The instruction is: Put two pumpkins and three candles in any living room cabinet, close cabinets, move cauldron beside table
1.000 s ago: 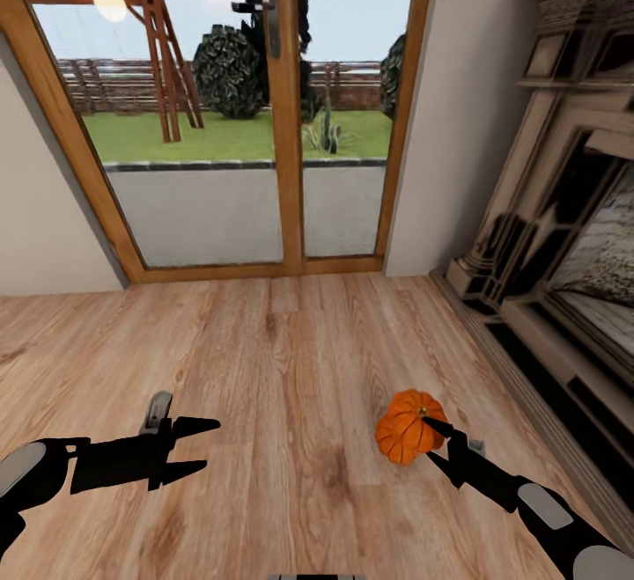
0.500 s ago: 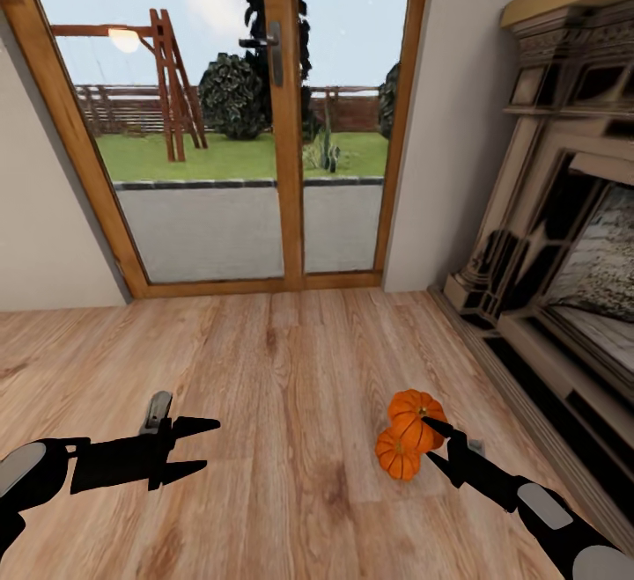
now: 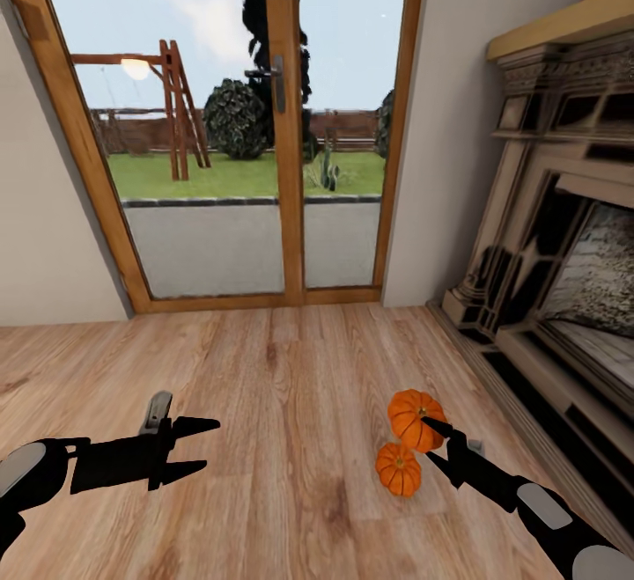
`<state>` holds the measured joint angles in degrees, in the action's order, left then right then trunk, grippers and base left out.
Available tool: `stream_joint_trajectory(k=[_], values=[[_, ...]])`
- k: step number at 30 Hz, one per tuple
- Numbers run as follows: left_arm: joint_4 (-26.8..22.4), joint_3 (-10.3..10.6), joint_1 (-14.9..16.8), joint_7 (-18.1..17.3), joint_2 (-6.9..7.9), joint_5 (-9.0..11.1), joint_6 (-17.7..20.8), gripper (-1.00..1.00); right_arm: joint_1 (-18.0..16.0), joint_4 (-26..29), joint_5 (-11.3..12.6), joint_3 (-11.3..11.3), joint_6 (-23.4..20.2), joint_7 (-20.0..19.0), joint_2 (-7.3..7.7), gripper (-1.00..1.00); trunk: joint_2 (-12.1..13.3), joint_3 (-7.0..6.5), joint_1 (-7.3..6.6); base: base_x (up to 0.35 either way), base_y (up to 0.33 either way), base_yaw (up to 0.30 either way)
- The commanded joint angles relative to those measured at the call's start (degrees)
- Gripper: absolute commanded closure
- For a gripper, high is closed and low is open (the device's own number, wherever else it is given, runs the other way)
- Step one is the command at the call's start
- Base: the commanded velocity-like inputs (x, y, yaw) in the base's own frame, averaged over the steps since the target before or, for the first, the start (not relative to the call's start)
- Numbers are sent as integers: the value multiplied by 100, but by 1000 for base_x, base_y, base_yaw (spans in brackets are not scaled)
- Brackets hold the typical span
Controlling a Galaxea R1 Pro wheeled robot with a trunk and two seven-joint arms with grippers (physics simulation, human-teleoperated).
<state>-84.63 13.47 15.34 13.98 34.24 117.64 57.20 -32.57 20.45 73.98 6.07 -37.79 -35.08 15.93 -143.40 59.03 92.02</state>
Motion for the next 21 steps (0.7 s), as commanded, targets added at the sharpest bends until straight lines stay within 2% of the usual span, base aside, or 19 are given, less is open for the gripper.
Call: stream_joint_trajectory(k=[1,4,12,21], values=[[-4,6,4,53,4,58,2,-100,-4,-5,38,43,-1,-13,7,100,-1,-17,-3,0,0,0],[0,6,4,53,4,58,2,-100,-4,-5,35,43,-1,-10,7,100,3,-84,-11,0,0,0],[-10,-2,4,53,10,58,2,-100,-4,-5,37,43,50,-13,7,100,3,-84,-11,12,9,0],[-12,4,4,53,6,58,2,-100,-4,-5,38,40,113,-10,3,100,3,-84,-11,234,160,0]])
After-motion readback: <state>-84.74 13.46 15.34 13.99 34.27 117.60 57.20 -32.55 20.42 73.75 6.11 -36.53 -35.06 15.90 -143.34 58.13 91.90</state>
